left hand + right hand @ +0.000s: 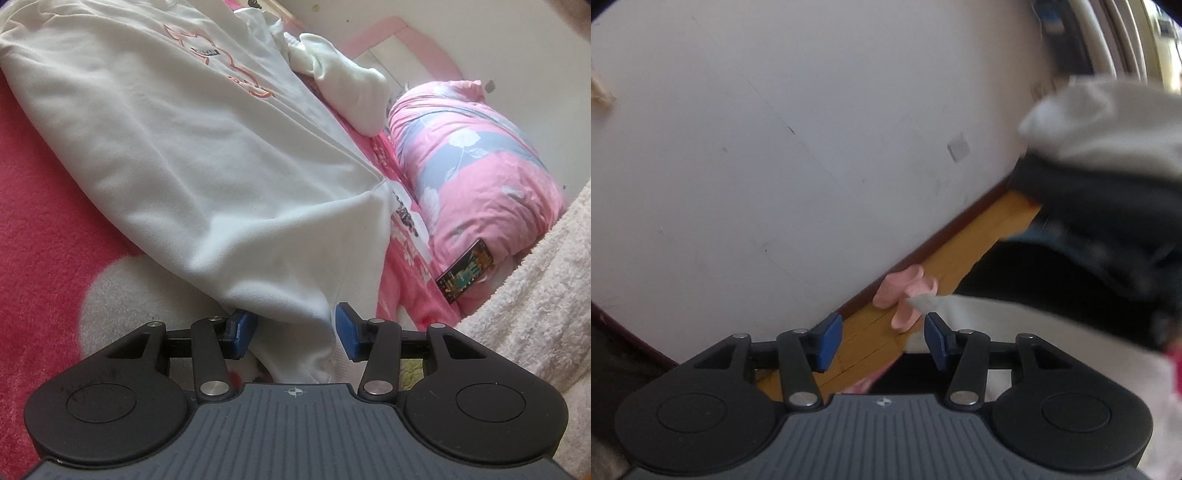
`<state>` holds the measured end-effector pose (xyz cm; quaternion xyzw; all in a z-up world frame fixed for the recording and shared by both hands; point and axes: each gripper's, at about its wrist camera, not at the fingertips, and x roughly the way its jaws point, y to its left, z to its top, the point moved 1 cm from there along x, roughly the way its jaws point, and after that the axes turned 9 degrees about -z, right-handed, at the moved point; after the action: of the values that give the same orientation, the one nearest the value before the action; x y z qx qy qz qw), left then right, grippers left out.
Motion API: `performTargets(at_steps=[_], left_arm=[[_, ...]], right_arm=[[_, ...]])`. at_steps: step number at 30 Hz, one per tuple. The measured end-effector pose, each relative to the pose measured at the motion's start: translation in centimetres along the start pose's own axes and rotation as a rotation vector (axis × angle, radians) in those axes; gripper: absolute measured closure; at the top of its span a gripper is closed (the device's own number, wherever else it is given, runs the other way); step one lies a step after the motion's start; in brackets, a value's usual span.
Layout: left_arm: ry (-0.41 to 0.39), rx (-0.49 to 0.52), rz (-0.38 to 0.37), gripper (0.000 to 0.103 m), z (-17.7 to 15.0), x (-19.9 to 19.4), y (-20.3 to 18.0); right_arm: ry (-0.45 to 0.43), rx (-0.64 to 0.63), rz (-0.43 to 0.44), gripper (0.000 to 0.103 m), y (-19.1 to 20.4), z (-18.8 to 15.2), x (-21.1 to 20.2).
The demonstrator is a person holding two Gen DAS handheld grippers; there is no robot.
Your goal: Fold clothes
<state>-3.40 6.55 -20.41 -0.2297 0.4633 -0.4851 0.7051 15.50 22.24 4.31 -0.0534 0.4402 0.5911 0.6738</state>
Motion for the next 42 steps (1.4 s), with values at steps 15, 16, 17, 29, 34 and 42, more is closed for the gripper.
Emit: performTargets(at_steps=[15, 16, 17, 29, 34, 42], left_arm=[[0.007, 0.012, -0.005, 0.056, 0.1, 0.2, -0.1], [0.007, 0.01, -0.008, 0.056, 0.1, 0.2, 0.0], [0.007, 0.008, -0.011, 0.056, 0.1, 0.2, 0.1], [0.009, 0.006, -0.052, 0.056, 0.2, 0.1, 0.7], [0.01, -0.008, -0.07, 0.055, 0.3, 0.1, 1.1], [0.007, -0.001, -0.081, 0.055, 0.2, 0.1, 1.1]], right_arm=[[0.045, 0.234, -0.647, 0.051, -20.0, -7.0, -7.0], [0.06, 0.231, -0.642, 0.051, -20.4, -7.2, -6.2], [0.07, 0.235, -0.627, 0.051, -20.7, -7.3, -5.5], [0.351, -0.138, -0.531, 0.05, -21.5, -7.4, 4.8], [0.372, -0.226, -0.514, 0.047, -21.5, -7.6, 6.7], [0.275, -0.27, -0.424, 0.101, -20.1, -6.9, 5.0]])
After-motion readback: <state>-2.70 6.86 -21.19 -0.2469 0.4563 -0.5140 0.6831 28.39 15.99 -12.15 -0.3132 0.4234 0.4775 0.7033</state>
